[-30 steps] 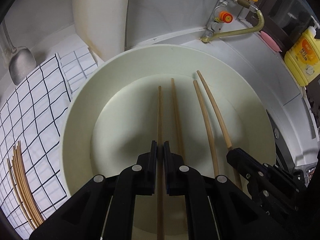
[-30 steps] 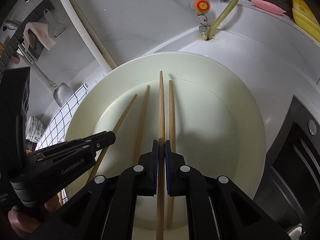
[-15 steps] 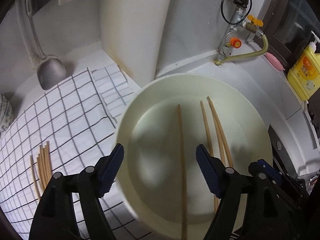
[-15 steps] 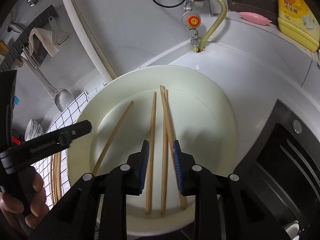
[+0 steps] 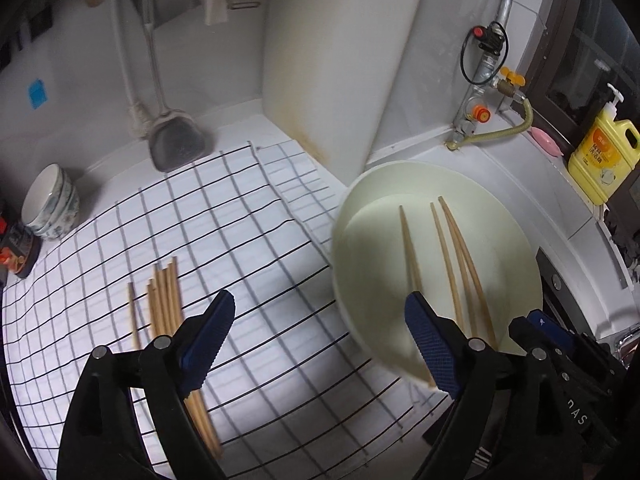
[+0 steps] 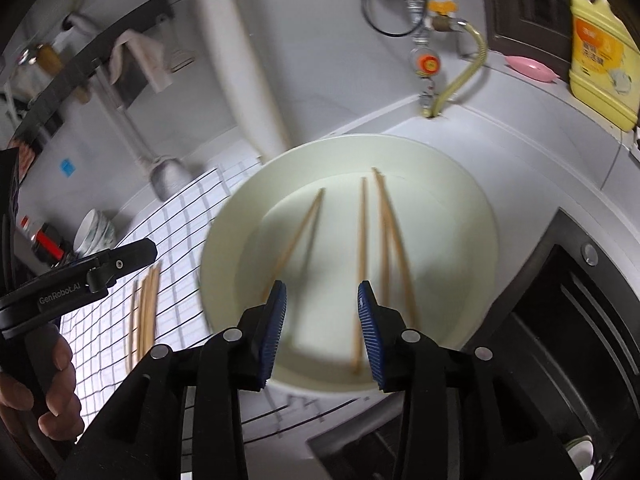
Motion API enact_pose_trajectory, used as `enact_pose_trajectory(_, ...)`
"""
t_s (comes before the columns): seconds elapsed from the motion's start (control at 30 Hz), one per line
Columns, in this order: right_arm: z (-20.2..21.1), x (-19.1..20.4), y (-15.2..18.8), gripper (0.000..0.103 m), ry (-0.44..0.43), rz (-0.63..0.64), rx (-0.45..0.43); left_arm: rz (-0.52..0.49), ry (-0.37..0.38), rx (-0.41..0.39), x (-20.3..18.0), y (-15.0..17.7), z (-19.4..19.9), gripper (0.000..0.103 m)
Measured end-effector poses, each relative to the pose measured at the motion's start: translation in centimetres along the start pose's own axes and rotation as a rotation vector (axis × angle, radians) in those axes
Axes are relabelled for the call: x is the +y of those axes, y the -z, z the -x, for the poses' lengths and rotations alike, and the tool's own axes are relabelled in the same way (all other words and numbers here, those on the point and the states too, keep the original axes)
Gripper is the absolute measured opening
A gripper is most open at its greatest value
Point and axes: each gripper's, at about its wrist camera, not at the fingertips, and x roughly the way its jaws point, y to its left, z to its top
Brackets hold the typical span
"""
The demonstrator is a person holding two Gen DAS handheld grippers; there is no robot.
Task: Organize utensils
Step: 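Move both open tools back to the chopstick bundle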
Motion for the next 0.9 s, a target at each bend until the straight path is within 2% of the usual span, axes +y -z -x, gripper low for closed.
enact_pose_trajectory(0.4, -0.6, 8.2, 1.6, 0.042, -0.076, 0.120, 0.042, 0.065, -0.106, -0.024, 7.7, 3.4, 3.9, 0.086)
enact_pose_trajectory(0.73, -1.9, 14.0, 2.6, 0.053, -0.129, 0.197, 0.073, 0.144, -0.177, -0.029, 14.0, 6.2, 5.3, 0.091)
enact_pose_trajectory(0.9, -3.7, 16.2, 4.1, 0.054, -0.140, 0.228, 0.116, 0.200, -0.223, 0.007, 17.2, 8.0, 4.7, 0.093)
